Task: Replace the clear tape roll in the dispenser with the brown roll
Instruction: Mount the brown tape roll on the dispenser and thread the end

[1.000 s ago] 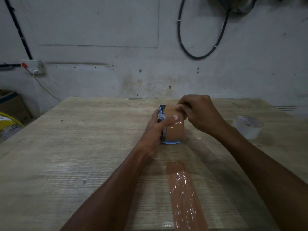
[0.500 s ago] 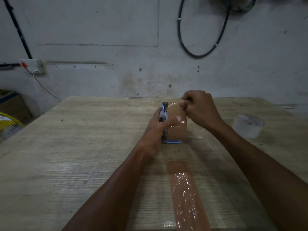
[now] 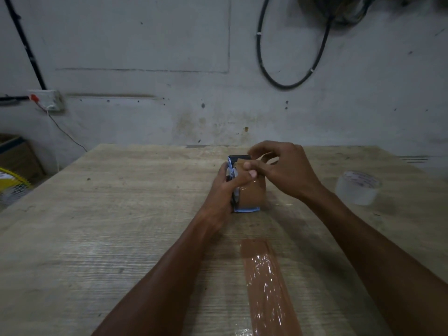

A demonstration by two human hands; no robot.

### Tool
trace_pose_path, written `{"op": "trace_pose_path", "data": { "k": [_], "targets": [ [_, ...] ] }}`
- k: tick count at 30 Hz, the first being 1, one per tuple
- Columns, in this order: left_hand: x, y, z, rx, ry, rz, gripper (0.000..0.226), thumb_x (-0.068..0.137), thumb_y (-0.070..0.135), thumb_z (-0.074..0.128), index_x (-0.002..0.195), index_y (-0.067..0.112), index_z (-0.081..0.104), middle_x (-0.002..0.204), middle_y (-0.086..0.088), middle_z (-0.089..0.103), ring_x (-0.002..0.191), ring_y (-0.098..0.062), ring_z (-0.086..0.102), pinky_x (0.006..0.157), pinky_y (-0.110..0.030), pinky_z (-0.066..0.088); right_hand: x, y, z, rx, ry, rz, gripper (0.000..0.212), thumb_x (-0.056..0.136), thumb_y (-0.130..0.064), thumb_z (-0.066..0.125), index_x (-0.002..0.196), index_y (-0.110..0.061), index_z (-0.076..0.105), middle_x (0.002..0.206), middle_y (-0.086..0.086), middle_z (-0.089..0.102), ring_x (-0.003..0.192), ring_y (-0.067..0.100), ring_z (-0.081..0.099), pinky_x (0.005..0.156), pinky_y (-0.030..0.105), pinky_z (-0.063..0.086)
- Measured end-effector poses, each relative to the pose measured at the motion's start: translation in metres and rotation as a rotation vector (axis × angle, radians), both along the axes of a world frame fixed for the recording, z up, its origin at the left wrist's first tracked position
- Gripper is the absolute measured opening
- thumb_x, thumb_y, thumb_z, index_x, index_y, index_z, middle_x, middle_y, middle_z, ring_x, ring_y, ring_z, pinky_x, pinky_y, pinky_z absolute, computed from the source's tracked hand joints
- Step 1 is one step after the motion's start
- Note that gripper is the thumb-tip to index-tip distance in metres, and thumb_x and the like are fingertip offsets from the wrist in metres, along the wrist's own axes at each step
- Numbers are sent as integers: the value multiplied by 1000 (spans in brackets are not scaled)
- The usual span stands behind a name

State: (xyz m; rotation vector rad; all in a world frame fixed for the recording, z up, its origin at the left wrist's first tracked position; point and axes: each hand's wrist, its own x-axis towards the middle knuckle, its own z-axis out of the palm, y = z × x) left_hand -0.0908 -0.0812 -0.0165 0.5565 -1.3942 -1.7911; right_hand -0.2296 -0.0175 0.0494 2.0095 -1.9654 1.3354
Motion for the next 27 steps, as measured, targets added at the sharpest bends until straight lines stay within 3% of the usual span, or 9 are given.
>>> {"op": "trace_pose_path", "data": {
  "k": [7, 14, 17, 22, 27],
  "targets": [
    [0, -2, -3, 23, 14, 8, 64, 75, 30, 78, 134, 27, 55, 127, -11, 67, 103, -29, 71, 67, -41, 59, -12, 5, 0, -137, -47, -40, 22, 86, -33, 72, 103, -19, 73, 89, -13, 70, 76, -1, 67, 68, 21, 57],
    [-1, -3, -3, -19, 0, 18, 74, 70, 30, 83, 137, 30, 50, 128, -8, 65, 106, -30, 70, 73, -43, 61, -9, 10, 4, -128, 77, -8, 23, 86, -25, 73, 108, -20, 72, 95, -11, 70, 80, -6, 63, 68, 6, 49],
    [-1, -3, -3, -43, 7, 13, 72, 68, 27, 83, 134, 32, 53, 124, -5, 67, 106, -26, 71, 75, -41, 60, -5, 9, 5, -99, 155, 33, 29, 81, -24, 78, 109, -18, 74, 99, -6, 74, 80, 0, 65, 74, 19, 55],
    [-2, -5, -5, -29, -28, 32, 98, 60, 39, 87, 147, 30, 40, 135, -10, 60, 111, -31, 68, 80, -47, 61, -4, 7, 6, -164, 240, 60, 13, 85, -16, 74, 97, -14, 78, 90, -1, 77, 72, 5, 65, 72, 27, 57],
    [-4, -2, 0, 39, 9, 33, 72, 78, 48, 71, 142, 27, 47, 128, -10, 65, 97, -21, 73, 68, -39, 60, -2, 8, 3, -181, 262, 59, 9, 88, -16, 71, 93, -13, 77, 85, -1, 76, 69, 6, 64, 69, 20, 54]
  ]
}}
